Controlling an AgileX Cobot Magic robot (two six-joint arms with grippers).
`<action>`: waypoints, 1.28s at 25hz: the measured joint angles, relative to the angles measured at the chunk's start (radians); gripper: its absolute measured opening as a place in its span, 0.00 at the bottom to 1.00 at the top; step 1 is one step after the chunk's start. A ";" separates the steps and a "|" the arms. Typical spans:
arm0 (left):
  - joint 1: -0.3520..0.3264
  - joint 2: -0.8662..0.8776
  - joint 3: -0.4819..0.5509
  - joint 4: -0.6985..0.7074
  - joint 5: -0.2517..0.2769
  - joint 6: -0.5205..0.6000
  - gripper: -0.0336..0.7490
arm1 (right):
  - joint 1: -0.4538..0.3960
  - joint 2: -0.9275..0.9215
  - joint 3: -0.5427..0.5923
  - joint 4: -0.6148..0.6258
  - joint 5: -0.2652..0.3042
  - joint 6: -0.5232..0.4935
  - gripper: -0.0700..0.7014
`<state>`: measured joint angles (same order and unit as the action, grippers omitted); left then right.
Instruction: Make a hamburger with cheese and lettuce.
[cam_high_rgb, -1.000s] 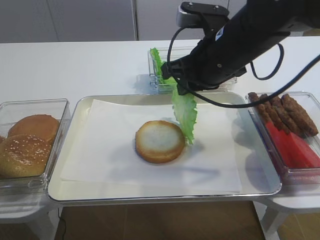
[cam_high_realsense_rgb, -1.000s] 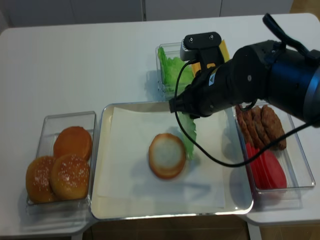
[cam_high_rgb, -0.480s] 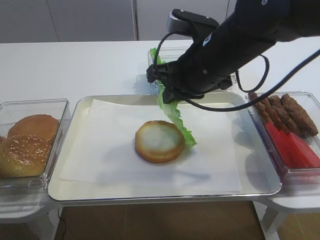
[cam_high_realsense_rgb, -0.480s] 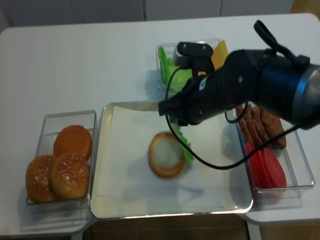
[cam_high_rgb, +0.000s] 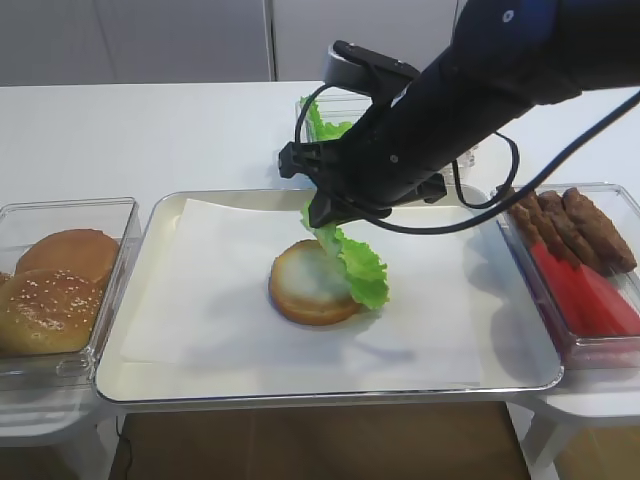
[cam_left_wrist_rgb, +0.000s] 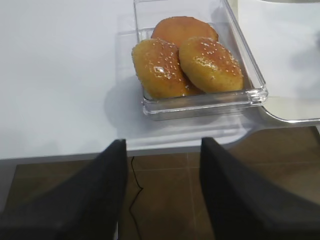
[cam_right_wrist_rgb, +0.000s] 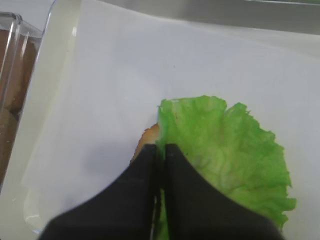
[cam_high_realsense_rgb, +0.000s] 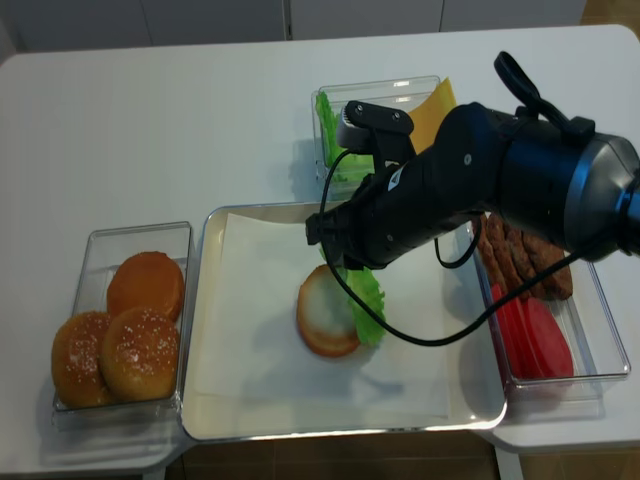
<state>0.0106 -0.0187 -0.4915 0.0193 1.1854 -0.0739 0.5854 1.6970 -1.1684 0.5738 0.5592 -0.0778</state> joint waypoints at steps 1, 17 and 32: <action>0.000 0.000 0.000 0.000 0.000 0.000 0.50 | 0.000 0.000 0.000 0.000 0.000 -0.007 0.16; 0.000 0.000 0.000 0.000 0.000 0.000 0.50 | 0.000 0.000 0.000 0.003 0.003 -0.026 0.90; 0.000 0.000 0.000 0.000 0.000 0.000 0.50 | -0.027 -0.072 -0.159 -0.431 0.352 0.164 0.89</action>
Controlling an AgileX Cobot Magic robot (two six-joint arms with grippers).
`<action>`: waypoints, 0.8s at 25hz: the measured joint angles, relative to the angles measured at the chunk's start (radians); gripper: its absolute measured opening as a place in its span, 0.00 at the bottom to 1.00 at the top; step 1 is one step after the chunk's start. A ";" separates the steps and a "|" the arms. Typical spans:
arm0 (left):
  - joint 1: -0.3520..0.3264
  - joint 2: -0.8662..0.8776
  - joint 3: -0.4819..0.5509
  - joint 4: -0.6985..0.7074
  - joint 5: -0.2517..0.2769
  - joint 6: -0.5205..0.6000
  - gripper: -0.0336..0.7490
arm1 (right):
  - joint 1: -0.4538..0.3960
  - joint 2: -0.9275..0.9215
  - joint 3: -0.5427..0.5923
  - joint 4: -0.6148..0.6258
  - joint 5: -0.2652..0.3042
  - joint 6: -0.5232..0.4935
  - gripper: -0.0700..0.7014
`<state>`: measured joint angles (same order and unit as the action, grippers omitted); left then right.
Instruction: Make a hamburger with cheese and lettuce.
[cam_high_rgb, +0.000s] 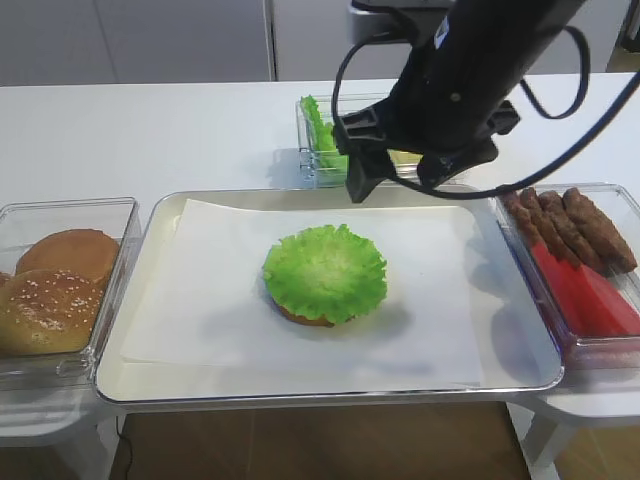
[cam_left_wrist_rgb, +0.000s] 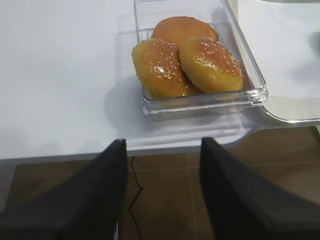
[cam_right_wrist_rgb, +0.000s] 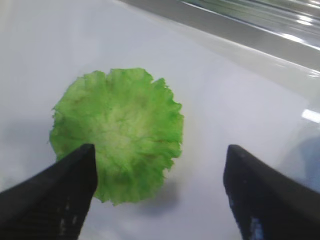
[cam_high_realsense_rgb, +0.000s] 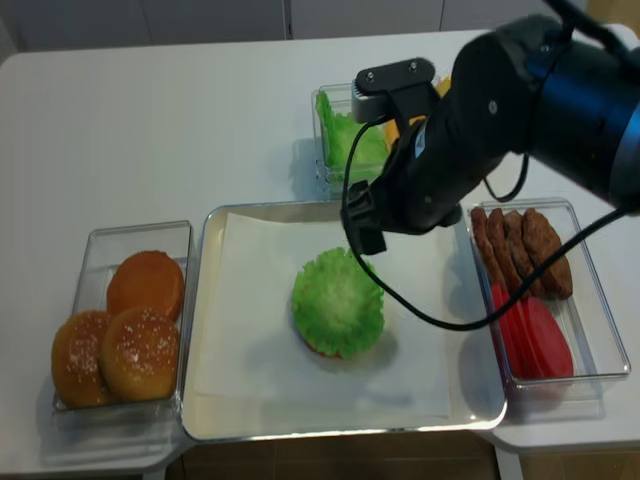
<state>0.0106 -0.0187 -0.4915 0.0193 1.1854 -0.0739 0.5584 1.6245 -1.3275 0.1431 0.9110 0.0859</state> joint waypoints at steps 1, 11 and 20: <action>0.000 0.000 0.000 0.000 0.000 0.000 0.50 | -0.017 -0.010 -0.002 -0.007 0.016 0.002 0.89; 0.000 0.000 0.000 0.000 0.000 0.000 0.50 | -0.357 -0.148 -0.008 -0.022 0.132 -0.008 0.88; 0.000 0.000 0.000 0.000 0.000 0.000 0.50 | -0.472 -0.300 0.100 -0.026 0.172 -0.008 0.88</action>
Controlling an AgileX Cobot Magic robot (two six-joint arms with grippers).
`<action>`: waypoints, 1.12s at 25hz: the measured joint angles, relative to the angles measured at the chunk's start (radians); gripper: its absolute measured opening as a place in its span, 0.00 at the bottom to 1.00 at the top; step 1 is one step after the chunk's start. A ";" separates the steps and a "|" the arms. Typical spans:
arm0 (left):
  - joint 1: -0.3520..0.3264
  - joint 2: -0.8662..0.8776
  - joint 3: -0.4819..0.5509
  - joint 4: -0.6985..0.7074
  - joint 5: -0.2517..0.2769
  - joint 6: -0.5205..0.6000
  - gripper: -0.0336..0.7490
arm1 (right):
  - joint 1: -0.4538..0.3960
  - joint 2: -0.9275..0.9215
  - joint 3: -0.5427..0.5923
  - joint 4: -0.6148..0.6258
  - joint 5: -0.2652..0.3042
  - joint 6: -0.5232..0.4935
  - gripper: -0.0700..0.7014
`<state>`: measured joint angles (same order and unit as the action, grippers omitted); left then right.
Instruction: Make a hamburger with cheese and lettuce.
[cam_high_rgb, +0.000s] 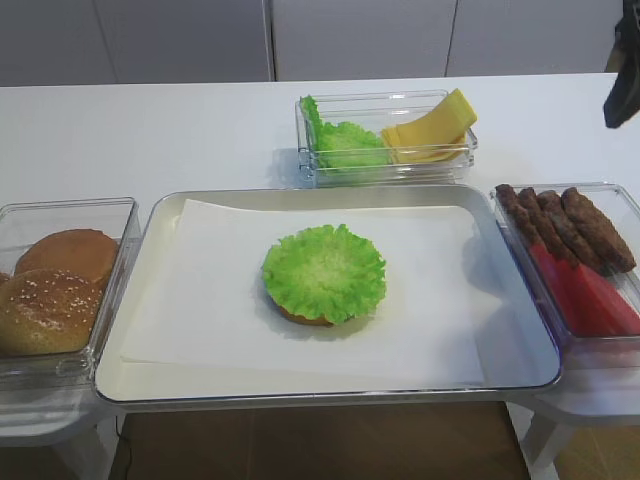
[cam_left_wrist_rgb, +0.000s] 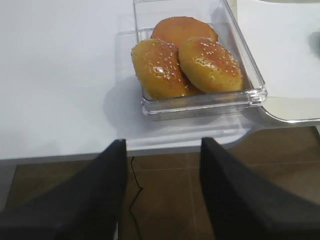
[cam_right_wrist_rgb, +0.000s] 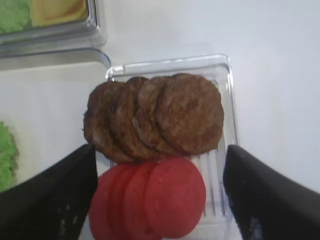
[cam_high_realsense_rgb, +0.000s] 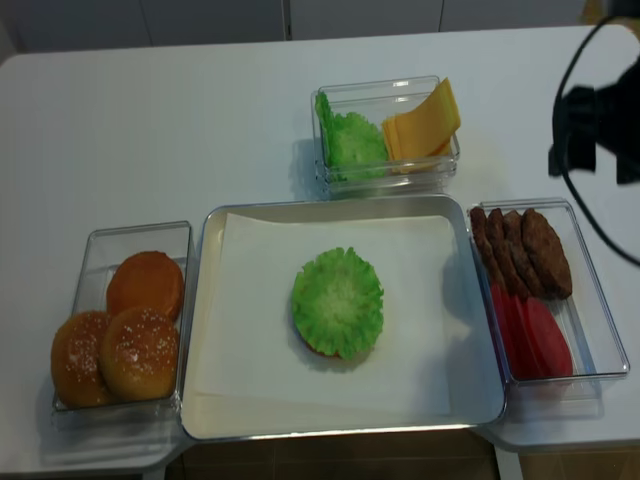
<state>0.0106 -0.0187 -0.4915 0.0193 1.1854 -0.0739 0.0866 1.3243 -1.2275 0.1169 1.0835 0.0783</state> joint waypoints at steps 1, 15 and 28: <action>0.000 0.000 0.000 0.000 0.000 0.000 0.50 | 0.000 -0.023 0.030 0.002 0.002 0.000 0.88; 0.000 0.000 0.000 0.000 0.000 0.000 0.50 | 0.000 -0.493 0.369 -0.016 0.055 0.004 0.86; 0.000 0.000 0.000 0.000 0.000 0.000 0.50 | 0.000 -0.891 0.544 -0.021 0.093 -0.052 0.86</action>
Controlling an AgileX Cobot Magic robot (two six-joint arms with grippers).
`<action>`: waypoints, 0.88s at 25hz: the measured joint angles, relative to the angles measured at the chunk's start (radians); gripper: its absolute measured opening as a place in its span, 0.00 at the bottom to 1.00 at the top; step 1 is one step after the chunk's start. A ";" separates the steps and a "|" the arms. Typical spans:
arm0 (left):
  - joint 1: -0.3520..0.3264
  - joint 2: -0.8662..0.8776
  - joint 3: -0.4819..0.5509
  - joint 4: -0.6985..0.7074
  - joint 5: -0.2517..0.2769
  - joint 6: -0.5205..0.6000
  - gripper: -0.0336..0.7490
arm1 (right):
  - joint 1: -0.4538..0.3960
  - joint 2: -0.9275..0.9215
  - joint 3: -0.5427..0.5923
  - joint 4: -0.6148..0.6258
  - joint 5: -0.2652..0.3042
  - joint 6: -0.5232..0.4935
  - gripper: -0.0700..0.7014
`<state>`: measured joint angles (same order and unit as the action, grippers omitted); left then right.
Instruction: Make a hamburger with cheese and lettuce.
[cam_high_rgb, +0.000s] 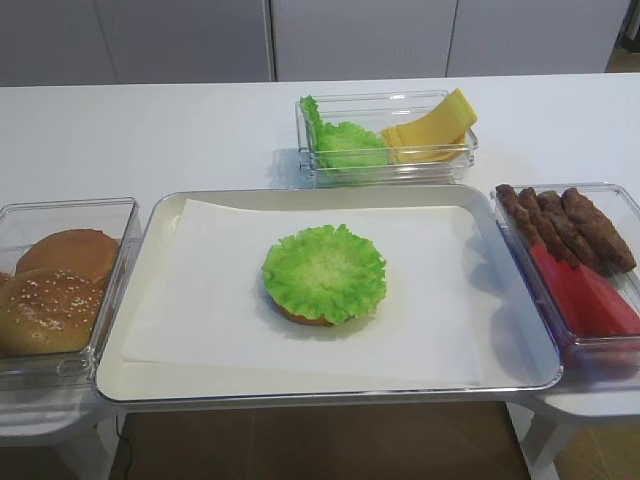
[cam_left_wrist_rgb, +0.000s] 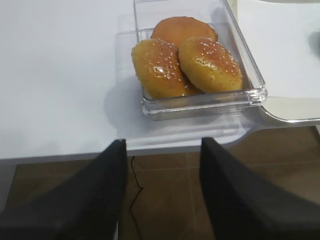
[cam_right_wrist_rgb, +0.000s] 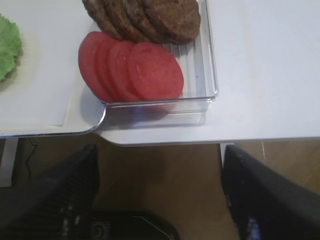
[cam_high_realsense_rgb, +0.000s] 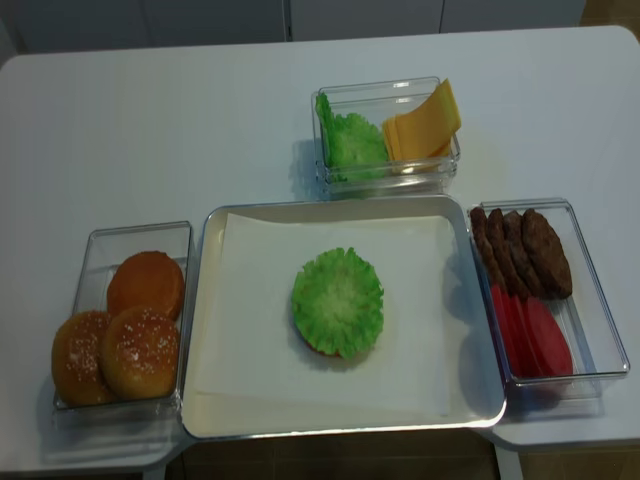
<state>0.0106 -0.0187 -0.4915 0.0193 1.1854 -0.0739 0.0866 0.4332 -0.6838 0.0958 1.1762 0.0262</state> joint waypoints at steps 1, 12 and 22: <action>0.000 0.000 0.000 0.000 0.000 0.000 0.50 | 0.000 -0.023 0.010 0.000 0.006 -0.017 0.86; 0.000 0.000 0.000 0.000 0.000 0.000 0.50 | 0.000 -0.237 0.104 0.000 0.039 -0.112 0.86; 0.000 0.000 0.000 0.000 0.000 0.000 0.50 | 0.000 -0.387 0.159 0.000 0.033 -0.117 0.86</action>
<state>0.0106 -0.0187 -0.4915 0.0193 1.1854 -0.0739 0.0866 0.0461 -0.5248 0.0958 1.2091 -0.0911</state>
